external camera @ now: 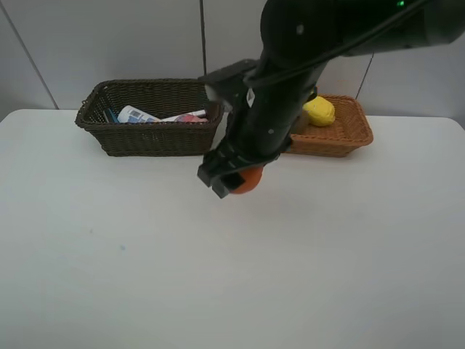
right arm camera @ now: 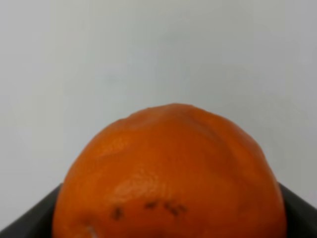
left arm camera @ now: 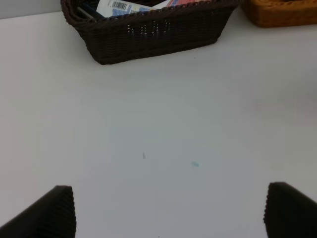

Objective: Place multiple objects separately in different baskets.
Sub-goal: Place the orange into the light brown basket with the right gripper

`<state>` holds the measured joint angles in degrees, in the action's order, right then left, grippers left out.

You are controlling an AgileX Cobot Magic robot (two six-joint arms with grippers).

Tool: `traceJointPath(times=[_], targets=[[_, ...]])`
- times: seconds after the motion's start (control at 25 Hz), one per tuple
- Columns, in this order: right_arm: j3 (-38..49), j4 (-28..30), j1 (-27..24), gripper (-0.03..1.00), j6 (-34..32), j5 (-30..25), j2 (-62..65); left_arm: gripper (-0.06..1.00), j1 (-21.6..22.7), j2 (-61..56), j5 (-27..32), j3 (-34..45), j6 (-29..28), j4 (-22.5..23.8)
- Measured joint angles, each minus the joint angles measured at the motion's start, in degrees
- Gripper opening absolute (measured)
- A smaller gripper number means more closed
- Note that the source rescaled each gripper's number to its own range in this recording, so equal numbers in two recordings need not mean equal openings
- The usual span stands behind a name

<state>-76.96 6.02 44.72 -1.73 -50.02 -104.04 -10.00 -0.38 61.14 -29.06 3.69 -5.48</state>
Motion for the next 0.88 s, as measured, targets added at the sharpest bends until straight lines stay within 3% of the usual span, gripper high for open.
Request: traceJointPath(times=[0.24, 0.48, 0.64, 0.76, 0.88], targets=[[-8.6, 2.8, -17.3, 0.76, -0.8, 8.2, -4.1, 1.00, 0.0, 0.0, 0.0, 0.0, 0.0, 0.0], [-9.4, 2.1, -30.2, 0.76, -0.8, 15.9, -10.3, 1.00, 0.0, 0.0, 0.0, 0.0, 0.0, 0.0], [-9.4, 1.1, -33.9, 0.76, -0.8, 17.2, -12.7, 1.00, 0.0, 0.0, 0.0, 0.0, 0.0, 0.0], [-9.4, 0.6, -34.6, 0.92, -0.9, 17.6, -12.9, 1.00, 0.0, 0.0, 0.0, 0.0, 0.0, 0.0], [-9.4, 0.4, -34.6, 0.98, -3.0, 17.3, -12.9, 1.00, 0.0, 0.0, 0.0, 0.0, 0.0, 0.0]])
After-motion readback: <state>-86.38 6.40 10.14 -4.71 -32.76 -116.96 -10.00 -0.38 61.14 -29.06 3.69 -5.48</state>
